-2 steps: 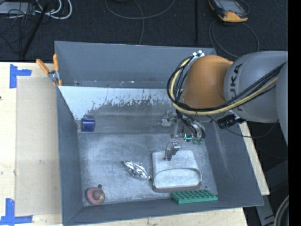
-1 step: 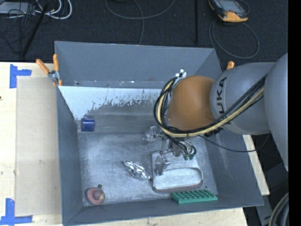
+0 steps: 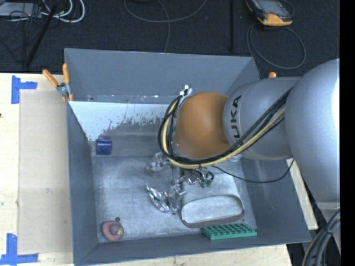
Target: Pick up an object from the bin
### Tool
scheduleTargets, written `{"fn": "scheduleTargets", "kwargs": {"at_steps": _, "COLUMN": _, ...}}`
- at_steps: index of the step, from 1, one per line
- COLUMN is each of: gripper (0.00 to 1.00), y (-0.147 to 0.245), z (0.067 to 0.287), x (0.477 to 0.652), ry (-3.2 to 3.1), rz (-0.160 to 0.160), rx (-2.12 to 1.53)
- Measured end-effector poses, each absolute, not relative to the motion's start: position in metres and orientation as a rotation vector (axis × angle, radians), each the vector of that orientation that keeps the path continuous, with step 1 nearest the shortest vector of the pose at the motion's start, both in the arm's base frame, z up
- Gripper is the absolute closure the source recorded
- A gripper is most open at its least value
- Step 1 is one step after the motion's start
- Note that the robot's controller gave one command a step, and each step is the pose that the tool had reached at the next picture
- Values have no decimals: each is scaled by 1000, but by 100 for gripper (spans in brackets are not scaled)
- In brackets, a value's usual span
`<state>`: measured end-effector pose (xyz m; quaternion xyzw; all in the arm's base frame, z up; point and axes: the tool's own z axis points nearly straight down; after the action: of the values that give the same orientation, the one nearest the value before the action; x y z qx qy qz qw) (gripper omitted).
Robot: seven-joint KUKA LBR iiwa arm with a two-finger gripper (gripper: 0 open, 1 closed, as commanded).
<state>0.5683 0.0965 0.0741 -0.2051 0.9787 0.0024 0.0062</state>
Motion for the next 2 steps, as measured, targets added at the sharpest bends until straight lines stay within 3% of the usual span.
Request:
{"fn": "scheduleTargets", "kwargs": {"at_steps": 1, "gripper": 0, "y": 111, "z": 75, "x": 503, "ry": 2922, "rz": 1, "rx": -1147}}
{"fn": "scheduleTargets", "kwargs": {"at_steps": 2, "gripper": 100, "y": 110, "z": 75, "x": 503, "ry": 2925, "rz": 2, "rx": -1143}}
